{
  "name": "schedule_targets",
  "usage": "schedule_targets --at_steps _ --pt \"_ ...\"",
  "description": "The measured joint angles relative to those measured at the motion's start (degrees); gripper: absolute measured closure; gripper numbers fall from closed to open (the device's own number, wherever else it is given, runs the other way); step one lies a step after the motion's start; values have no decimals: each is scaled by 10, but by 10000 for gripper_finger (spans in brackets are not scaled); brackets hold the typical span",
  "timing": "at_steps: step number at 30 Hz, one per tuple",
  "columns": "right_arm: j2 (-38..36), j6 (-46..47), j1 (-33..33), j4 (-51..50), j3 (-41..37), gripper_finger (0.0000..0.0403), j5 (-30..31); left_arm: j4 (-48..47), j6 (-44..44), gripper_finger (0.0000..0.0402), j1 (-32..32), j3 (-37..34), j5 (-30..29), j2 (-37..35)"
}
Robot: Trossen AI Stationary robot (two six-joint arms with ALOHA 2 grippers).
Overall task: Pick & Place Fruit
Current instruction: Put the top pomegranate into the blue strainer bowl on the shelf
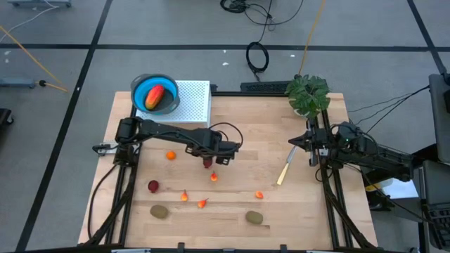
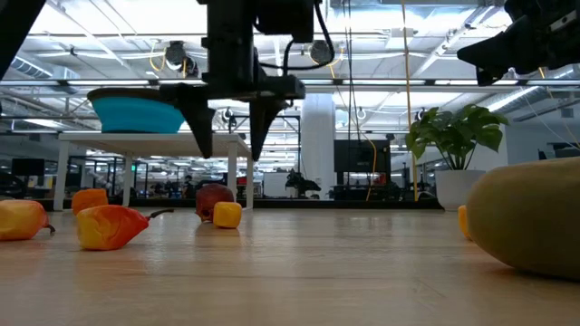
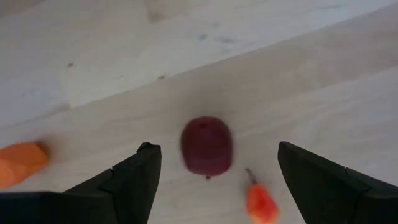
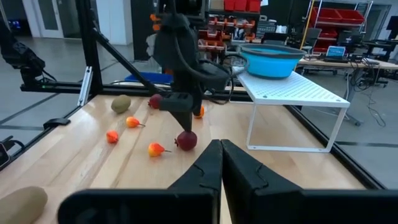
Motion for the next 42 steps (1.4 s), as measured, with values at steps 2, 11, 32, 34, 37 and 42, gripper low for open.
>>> schedule_targets --at_steps 2,11,32,34,37,42 --pt "0 -1 0 0 0 403 -1 -7 0 80 3 -11 9 2" --pt "0 -2 0 2 0 403 -1 66 -18 80 3 -86 45 6" --pt "0 -4 0 5 0 403 0 164 -17 84 4 -146 58 6" --pt "0 -4 0 5 0 403 0 163 -16 96 4 -146 58 6" --pt "0 -4 0 5 0 403 0 163 -16 123 4 -146 58 6" --pt "0 -4 0 5 0 403 0 162 -16 176 4 -146 56 6"
